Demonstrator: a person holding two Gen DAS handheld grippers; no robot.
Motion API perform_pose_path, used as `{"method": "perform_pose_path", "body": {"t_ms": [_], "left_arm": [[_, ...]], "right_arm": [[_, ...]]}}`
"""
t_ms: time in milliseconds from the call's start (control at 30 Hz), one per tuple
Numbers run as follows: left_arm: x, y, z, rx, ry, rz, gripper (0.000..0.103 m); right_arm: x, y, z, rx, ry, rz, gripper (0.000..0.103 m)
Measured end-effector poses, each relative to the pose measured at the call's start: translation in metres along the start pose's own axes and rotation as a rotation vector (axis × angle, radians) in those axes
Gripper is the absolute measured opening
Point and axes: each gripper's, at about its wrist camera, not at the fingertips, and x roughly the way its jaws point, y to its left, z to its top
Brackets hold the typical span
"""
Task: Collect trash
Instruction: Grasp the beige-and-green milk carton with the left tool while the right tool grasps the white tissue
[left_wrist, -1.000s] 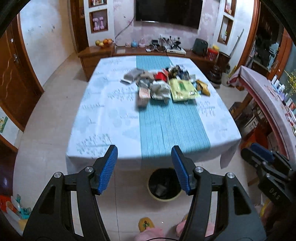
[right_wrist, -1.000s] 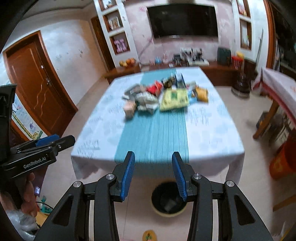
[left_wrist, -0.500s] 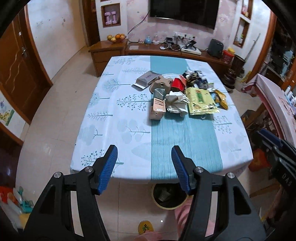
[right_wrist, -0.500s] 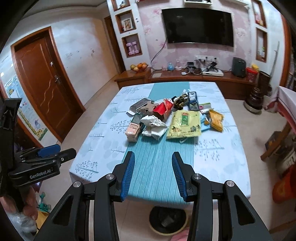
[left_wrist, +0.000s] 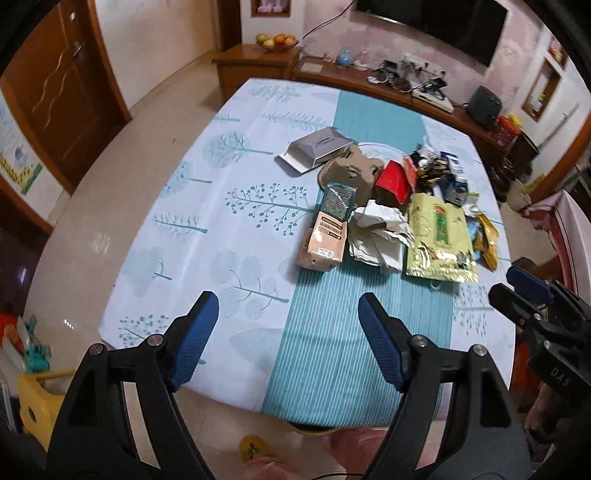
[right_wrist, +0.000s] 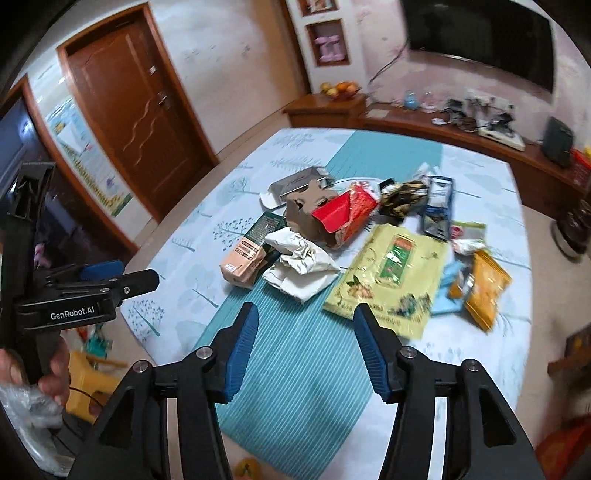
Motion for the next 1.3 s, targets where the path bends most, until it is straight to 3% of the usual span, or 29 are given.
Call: {"method": "perform_pose_path", "body": {"t_ms": [300,500,567,600,733,1133,1267,1300], "left_arm": [[0.054,-0.007,0.016,-0.090,0.089,0.036,0.076],[0.073,-0.010,0.028,-0.129,0.111,0.048,0.076],[0.078,-0.012,0.033,-0.131,0.115,0.045,0.076],[0.080,-0.014,0.035,-0.130,0.117,0.044,0.076],[0.093,-0.023,0.047,-0.120,0.129,0.034,0.076],[0.149,-0.045,0.074,-0.058,0.218,0.081,0.074],[0.165,-0.048,0.075,-0.051,0.258,0.095,0.056],[0.168,-0.048,0.075,-0.060,0.276,0.075,0.043]], "right_arm": [[0.104,-0.006,0.039,-0.143,0.109,0.088,0.055],[0.163,0.003,0.056,-0.230,0.146,0.078,0.055],[0.176,0.004,0.059,-0.256,0.157,0.063,0.051],[0.182,0.004,0.061,-0.262,0.165,0.059,0.041],[0.180,-0.002,0.068,-0.265,0.132,0.081,0.026],[0.148,-0.039,0.076,-0.122,0.134,0.139,0.025],[0.141,-0.042,0.076,-0.094,0.119,0.156,0.025],[0.139,-0.042,0.076,-0.089,0.116,0.155,0.025]]}}
